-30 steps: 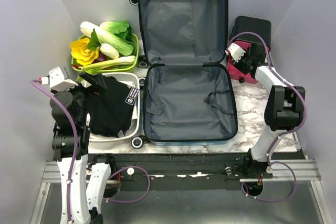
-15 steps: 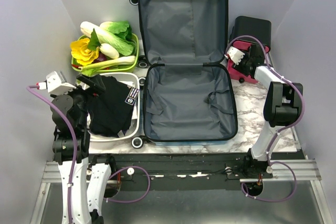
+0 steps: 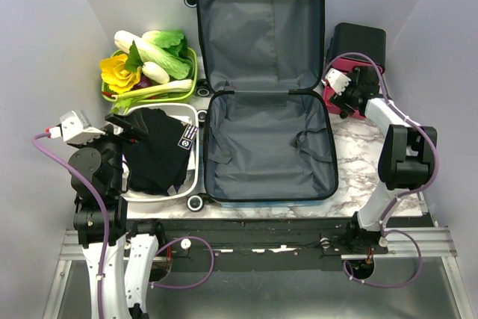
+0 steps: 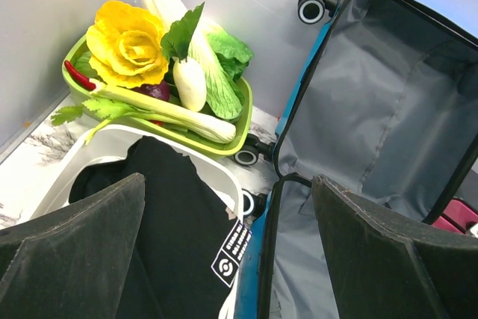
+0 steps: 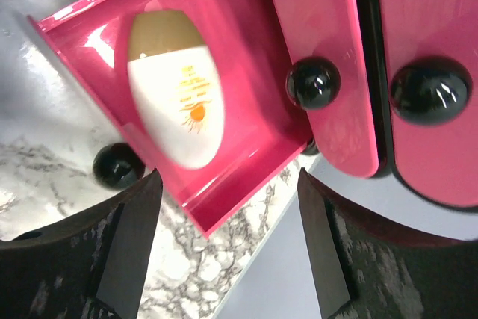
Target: Open, take out, and arrange the luggage
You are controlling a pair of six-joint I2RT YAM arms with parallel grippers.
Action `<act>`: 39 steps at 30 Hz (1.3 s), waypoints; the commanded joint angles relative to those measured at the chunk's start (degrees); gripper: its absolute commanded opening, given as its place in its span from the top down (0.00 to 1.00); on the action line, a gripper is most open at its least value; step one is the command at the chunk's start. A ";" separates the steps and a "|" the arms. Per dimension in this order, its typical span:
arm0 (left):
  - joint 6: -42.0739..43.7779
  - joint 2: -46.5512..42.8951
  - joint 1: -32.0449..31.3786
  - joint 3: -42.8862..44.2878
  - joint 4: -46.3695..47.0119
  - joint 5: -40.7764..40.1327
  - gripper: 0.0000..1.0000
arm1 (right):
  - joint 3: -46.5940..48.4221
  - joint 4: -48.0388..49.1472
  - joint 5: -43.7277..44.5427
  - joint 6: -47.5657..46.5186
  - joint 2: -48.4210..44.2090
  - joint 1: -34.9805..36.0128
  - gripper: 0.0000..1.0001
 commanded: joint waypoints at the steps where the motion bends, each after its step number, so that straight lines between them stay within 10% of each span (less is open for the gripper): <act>1: 1.29 -0.61 0.41 0.26 0.31 -0.63 0.01 | -3.27 -0.61 -1.02 7.72 -6.88 -0.63 0.19; 9: 1.12 -0.44 0.41 -1.41 2.07 0.16 0.01 | -6.34 -8.60 13.13 58.76 -14.19 -0.89 0.21; 17: 2.44 1.49 0.41 -0.63 3.74 1.65 0.01 | -13.28 -0.91 4.08 81.28 -15.08 -1.07 0.25; 26: 2.52 0.71 0.41 -0.62 2.34 1.13 0.01 | -5.74 -3.16 9.79 81.66 -3.22 -1.07 0.37; 30: 2.26 -0.35 0.41 -0.97 1.89 -0.54 0.01 | 0.32 -7.64 10.66 79.64 1.53 -1.07 0.61; 39: 1.47 -2.37 0.41 -1.24 1.28 -2.39 0.01 | 2.44 -8.26 9.96 75.16 6.01 -1.15 0.64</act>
